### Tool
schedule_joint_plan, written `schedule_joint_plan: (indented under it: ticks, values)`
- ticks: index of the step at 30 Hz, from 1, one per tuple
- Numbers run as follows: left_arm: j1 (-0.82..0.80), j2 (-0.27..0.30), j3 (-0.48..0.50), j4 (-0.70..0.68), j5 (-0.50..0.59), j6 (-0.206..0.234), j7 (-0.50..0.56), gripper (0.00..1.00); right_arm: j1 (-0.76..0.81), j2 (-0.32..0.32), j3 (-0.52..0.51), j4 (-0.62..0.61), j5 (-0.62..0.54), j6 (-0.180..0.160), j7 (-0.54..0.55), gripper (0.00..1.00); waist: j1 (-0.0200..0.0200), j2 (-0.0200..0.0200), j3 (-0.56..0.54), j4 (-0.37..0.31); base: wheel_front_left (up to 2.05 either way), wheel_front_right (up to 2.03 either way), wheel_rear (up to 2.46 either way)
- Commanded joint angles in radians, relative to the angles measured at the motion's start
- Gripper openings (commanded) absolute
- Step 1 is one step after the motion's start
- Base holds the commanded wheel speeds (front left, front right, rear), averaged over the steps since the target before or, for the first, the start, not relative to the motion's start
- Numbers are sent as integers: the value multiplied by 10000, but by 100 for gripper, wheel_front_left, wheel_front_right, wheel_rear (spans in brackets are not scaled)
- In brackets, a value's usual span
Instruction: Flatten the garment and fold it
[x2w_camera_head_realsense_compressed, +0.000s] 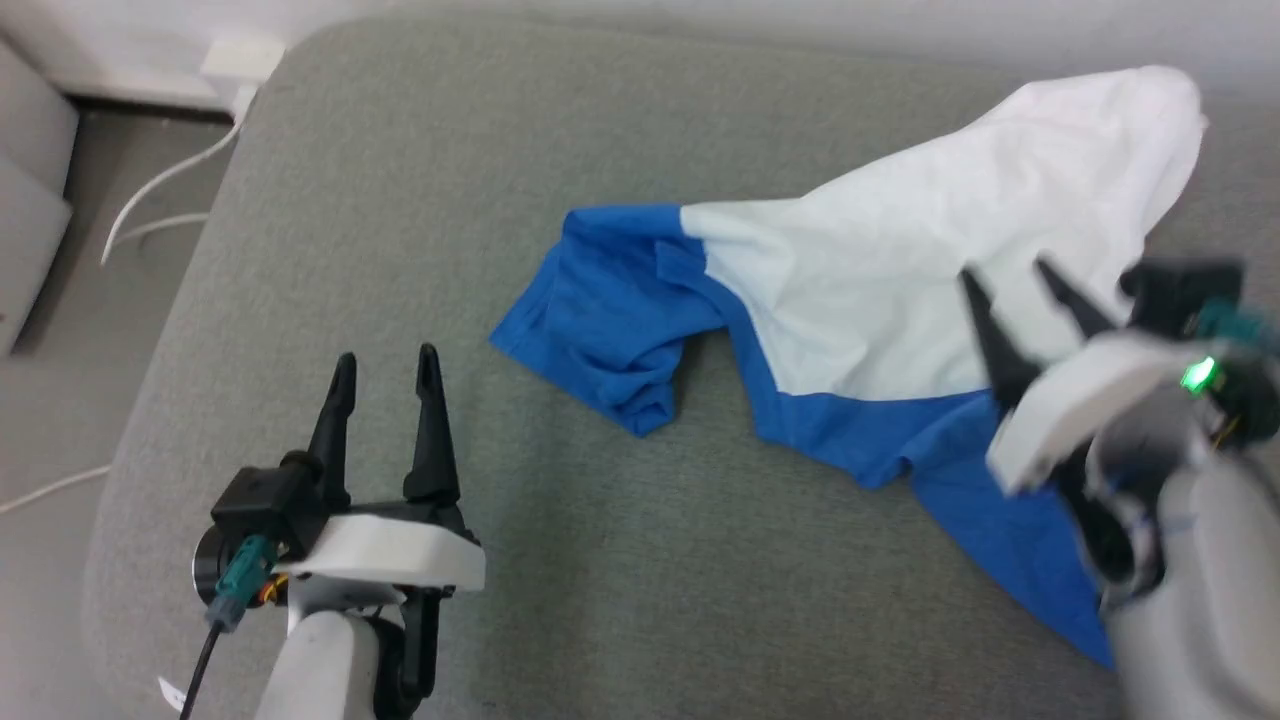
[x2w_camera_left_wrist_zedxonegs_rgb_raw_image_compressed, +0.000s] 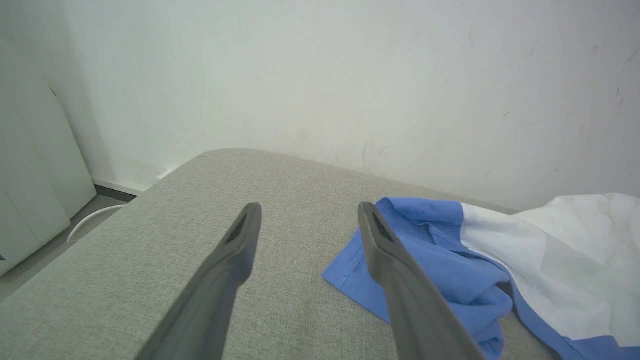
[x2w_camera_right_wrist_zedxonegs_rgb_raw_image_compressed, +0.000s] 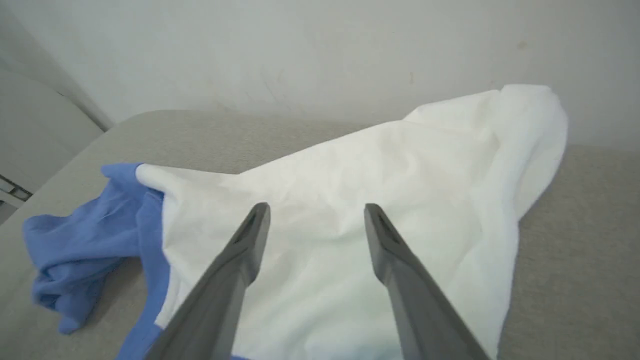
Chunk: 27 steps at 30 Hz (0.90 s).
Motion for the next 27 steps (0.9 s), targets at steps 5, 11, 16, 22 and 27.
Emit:
schedule_joint_plan:
  ticks: [5, 11, 16, 22, 27]
  values:
    - [395, -20, 194, 72, 189, -159, -47, 100, 2353, 91, 876, -1811, -362, -9, 35, 100, 2, 0, -1258, -968, 0, 0, 0]
    - [665, -20, 278, 58, 175, -191, -47, 100, 4488, 217, 1402, -2728, -2014, -9, -73, 100, 2, 0, -1498, -1173, 0, 0, 0]
    - [662, -20, 228, 29, 101, -194, -47, 100, 4923, 426, 1457, -2247, -2631, -9, 88, 100, 2, 0, -1368, -1219, 0, 0, 0]
    - [455, -20, 145, -2, 41, -214, -47, 100, 4294, 483, 1505, -1264, -3015, -9, 446, 100, 2, 0, -988, -1099, 0, 0, 0]
    - [291, -20, 81, 31, -54, -212, -47, 100, 3733, 470, 1435, -305, -3161, -9, 1209, 100, 2, 0, -668, -954, 0, 0, 0]
